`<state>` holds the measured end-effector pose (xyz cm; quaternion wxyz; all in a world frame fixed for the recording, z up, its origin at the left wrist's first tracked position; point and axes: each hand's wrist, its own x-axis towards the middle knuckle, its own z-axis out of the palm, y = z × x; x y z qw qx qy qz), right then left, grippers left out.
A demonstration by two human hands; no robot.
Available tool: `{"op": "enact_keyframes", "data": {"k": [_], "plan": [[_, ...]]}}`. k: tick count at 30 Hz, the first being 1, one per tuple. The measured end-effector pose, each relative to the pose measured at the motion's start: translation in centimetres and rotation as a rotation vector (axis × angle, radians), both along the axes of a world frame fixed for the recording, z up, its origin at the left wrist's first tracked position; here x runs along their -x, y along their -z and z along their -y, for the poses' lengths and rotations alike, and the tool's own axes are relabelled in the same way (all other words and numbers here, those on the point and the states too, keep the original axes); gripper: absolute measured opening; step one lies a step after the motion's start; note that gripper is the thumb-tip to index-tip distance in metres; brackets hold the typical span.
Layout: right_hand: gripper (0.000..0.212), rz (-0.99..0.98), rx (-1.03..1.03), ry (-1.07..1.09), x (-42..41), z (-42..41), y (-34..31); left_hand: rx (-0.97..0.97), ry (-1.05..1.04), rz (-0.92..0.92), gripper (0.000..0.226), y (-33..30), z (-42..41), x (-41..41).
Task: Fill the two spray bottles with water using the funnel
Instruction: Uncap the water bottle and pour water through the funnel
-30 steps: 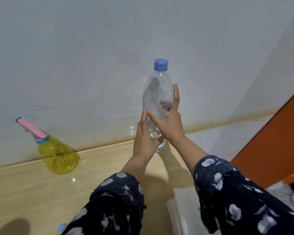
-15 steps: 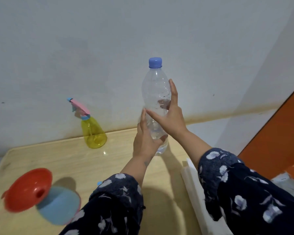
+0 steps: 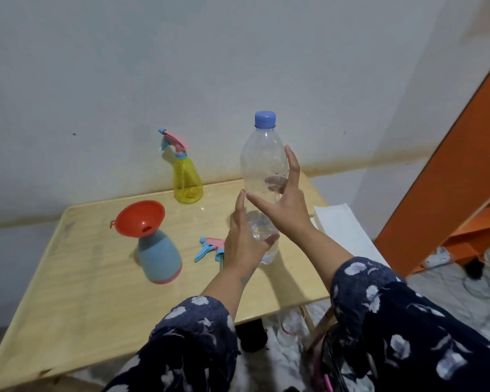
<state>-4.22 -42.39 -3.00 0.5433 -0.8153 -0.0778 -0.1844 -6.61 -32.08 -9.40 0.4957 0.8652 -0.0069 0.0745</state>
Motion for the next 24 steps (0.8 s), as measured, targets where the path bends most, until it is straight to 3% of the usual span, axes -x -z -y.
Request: {"op": "enact_keyframes", "data": {"k": [8,18,24], "plan": [[0.107,0.051,0.018,0.017,3.4,-0.5,1.1,0.046,0.016,0.009,0.116,1.5,-0.4,2.4],[0.097,-0.062,0.106,-0.021,3.7,0.6,-2.1,0.026,0.049,0.078,0.115,-0.8,-0.6,2.7],[0.058,0.051,0.318,0.078,3.6,0.8,-8.7,-0.032,0.036,0.28,0.107,-6.0,-0.5,2.9]]}}
